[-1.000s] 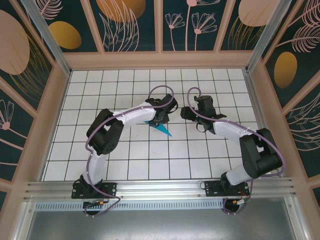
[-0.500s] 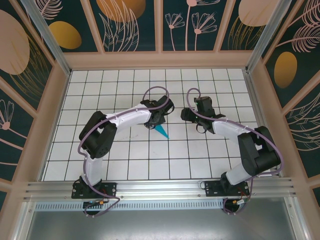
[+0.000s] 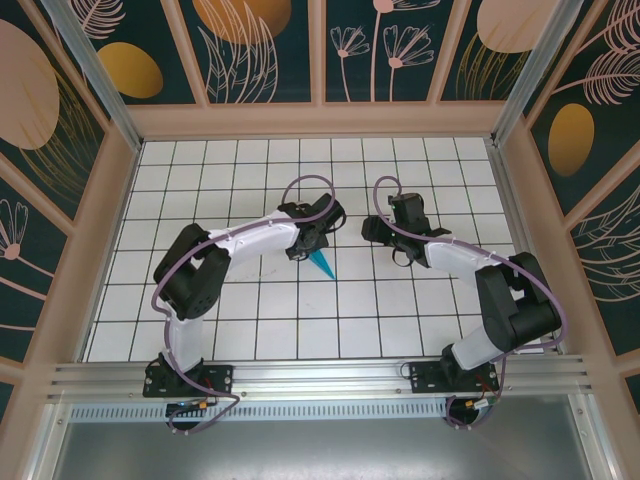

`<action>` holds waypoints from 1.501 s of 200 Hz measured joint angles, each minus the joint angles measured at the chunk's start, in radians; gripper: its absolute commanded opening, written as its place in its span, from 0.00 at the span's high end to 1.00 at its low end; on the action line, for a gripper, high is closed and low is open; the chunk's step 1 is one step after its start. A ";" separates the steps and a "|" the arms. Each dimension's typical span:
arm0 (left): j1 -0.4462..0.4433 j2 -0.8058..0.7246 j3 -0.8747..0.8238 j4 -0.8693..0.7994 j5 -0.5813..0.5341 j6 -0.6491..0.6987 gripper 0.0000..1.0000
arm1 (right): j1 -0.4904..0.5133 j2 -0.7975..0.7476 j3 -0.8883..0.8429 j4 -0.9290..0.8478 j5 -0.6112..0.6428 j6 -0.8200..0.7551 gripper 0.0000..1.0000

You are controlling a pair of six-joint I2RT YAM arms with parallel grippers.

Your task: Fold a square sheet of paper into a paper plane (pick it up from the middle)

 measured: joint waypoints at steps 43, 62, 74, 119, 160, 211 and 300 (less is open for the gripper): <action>0.000 -0.061 0.000 0.066 -0.011 0.090 1.00 | -0.034 -0.007 -0.011 0.025 -0.035 0.026 0.29; 0.000 -0.106 0.000 0.162 0.006 0.163 1.00 | -0.078 -0.041 -0.052 0.056 -0.077 0.048 0.31; 0.001 -0.129 -0.005 0.236 0.031 0.206 1.00 | -0.109 -0.069 -0.079 0.074 -0.109 0.068 0.32; 0.037 -0.154 -0.077 0.517 0.213 0.316 1.00 | -0.170 -0.148 -0.106 0.129 -0.227 0.124 0.32; 0.092 -0.095 -0.152 0.743 0.399 0.330 1.00 | -0.172 -0.169 -0.106 0.139 -0.278 0.174 0.37; 0.106 -0.017 -0.266 0.935 0.548 0.310 1.00 | -0.155 -0.095 -0.063 0.133 -0.383 0.195 0.50; 0.130 0.012 -0.402 1.109 0.618 0.212 1.00 | -0.041 0.103 0.065 0.084 -0.420 0.181 0.61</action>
